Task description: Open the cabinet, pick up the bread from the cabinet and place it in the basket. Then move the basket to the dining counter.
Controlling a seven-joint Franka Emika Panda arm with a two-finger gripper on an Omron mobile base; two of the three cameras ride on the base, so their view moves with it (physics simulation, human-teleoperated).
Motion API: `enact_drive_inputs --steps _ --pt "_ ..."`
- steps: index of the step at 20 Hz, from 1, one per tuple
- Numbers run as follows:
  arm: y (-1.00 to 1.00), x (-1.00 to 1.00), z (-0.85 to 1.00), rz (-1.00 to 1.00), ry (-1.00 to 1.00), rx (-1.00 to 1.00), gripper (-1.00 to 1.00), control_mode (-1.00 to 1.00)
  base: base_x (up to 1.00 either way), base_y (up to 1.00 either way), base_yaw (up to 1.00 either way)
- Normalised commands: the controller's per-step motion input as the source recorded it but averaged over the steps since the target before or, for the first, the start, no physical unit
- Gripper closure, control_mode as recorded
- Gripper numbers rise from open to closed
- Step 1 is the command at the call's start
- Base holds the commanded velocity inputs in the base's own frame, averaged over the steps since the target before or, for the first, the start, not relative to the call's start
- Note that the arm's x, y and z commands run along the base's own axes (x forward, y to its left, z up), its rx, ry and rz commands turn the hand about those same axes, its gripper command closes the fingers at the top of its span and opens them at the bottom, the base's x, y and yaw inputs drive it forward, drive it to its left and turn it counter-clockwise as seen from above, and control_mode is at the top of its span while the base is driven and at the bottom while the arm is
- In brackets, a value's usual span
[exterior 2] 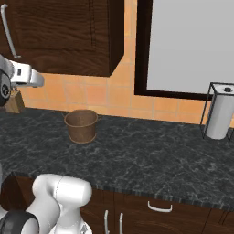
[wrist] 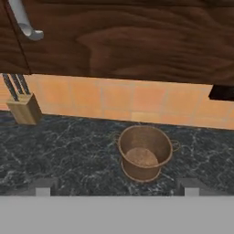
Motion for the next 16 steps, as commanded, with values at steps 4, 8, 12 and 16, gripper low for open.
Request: enact_drive_inputs --steps 4,8,12,16 --pt "0.85 0.13 0.48 0.00 -0.08 0.16 -1.00 -1.00 0.00 0.00 0.00" --pt "0.79 0.13 0.26 0.00 -0.11 0.11 -1.00 -1.00 0.00 0.00 0.00" --pt "0.42 0.22 0.22 0.00 -0.12 0.02 -1.00 -1.00 0.00 0.00 0.00" --pt "0.19 0.59 0.08 0.00 -0.12 0.02 -1.00 -1.00 0.00 0.00 0.00"
